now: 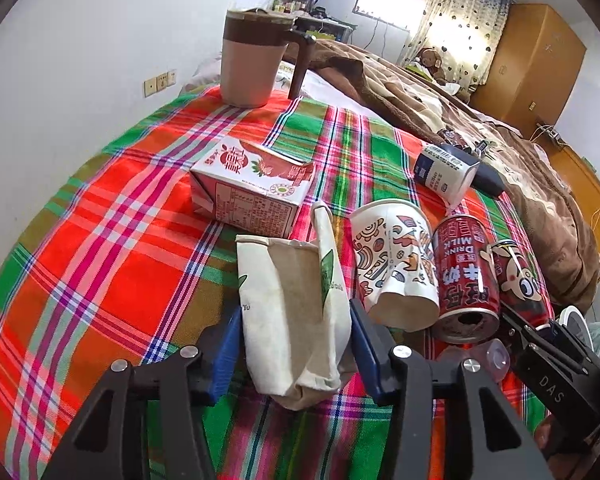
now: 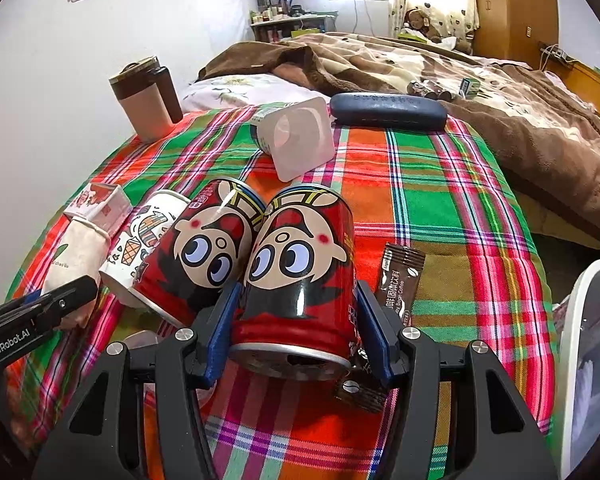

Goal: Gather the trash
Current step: 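Grasp a red cartoon can with the right tool while the left tool grasps the paper bag, then carry the can and paper bag over the white bin and open both tools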

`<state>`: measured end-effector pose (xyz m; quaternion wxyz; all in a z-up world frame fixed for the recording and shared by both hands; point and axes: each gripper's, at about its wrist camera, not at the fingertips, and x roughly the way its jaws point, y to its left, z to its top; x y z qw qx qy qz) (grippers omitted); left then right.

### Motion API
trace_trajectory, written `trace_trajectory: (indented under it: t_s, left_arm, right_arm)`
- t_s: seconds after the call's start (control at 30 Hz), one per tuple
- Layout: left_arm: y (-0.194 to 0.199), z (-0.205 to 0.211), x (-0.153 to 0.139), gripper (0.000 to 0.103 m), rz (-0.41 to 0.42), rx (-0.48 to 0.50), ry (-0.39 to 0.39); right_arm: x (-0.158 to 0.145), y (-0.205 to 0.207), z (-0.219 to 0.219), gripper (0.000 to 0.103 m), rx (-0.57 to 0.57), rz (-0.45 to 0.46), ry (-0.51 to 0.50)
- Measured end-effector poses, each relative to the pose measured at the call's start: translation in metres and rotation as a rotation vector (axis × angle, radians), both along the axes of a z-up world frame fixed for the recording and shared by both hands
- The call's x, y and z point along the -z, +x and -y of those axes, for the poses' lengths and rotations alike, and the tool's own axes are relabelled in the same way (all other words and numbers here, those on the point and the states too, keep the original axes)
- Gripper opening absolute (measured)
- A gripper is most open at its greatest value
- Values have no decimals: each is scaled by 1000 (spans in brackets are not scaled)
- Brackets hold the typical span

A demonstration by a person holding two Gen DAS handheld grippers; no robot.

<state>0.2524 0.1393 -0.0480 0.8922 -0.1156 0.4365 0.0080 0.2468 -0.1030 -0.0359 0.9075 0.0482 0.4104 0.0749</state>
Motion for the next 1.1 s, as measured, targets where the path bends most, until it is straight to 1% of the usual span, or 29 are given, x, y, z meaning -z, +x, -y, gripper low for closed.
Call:
trace_trajectory:
  t_s: [0.2, 0.3, 0.4, 0.5, 0.6, 0.77, 1.1]
  left_arm:
    - [-9, 5, -10, 51, 26, 10, 16]
    - [-14, 9, -15, 51, 36, 22, 7]
    - [-21, 16, -23, 51, 57, 33, 27]
    - [-26, 21, -30, 51, 67, 50, 15]
    - [-32, 28, -35, 51, 81, 63, 26]
    - [-40, 38, -40, 51, 91, 80, 21]
    - [-54, 57, -48, 51, 109, 114, 26]
  right_arm:
    - [-3, -4, 3, 57, 0, 18, 11]
    - [-4, -6, 4, 56, 0, 22, 23]
    - [-6, -10, 7, 56, 6, 29, 33]
    - [-9, -14, 11, 56, 6, 41, 45]
    - [-12, -18, 13, 55, 1, 55, 52]
    - [-14, -27, 16, 55, -18, 56, 62]
    - [-25, -45, 32, 54, -7, 124, 116]
